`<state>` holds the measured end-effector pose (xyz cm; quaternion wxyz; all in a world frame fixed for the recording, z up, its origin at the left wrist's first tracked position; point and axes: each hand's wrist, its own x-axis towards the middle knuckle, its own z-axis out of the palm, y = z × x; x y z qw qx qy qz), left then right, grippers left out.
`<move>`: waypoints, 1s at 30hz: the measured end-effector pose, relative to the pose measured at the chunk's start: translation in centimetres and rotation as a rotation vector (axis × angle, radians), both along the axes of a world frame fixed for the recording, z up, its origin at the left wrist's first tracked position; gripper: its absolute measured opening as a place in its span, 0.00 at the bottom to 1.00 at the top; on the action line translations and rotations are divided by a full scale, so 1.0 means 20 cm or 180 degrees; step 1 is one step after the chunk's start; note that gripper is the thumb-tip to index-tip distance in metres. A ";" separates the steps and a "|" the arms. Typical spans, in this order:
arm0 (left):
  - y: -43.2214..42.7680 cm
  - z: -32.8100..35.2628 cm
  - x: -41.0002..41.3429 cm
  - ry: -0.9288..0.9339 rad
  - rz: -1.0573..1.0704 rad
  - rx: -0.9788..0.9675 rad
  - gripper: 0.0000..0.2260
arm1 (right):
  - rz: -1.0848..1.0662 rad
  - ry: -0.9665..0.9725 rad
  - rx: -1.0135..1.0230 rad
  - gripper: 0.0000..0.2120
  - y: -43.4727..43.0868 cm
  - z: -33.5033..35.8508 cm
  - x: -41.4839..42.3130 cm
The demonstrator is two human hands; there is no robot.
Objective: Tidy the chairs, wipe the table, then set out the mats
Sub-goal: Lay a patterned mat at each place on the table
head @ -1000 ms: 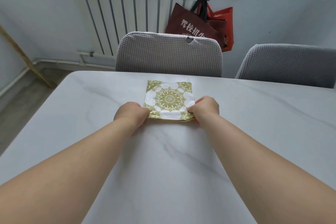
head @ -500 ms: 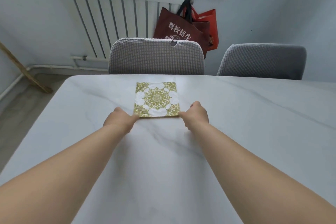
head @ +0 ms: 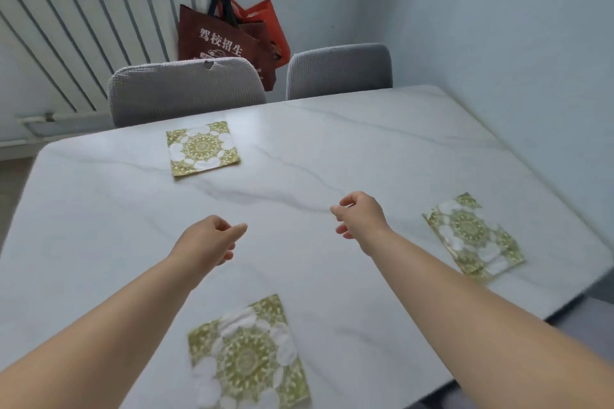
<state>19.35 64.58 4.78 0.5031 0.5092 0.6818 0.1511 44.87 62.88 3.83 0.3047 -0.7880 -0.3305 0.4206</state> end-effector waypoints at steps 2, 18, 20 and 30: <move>-0.12 0.03 0.09 -0.0091 -0.0087 -0.0027 0.13 | -0.0074 -0.0039 -0.0018 0.06 -0.19 0.05 0.10; -0.61 0.14 1.16 -0.0340 -0.0529 -0.0252 0.07 | -0.0734 -0.0135 -0.0494 0.11 -0.95 0.18 1.29; -0.67 0.09 1.40 -0.0332 -0.0458 -0.0301 0.08 | -0.0861 -0.0103 -0.0544 0.12 -0.97 0.14 1.56; -0.86 -0.17 2.21 -0.0354 0.0260 -0.0857 0.10 | 0.0099 -0.0156 -0.0927 0.10 -0.76 -0.11 2.26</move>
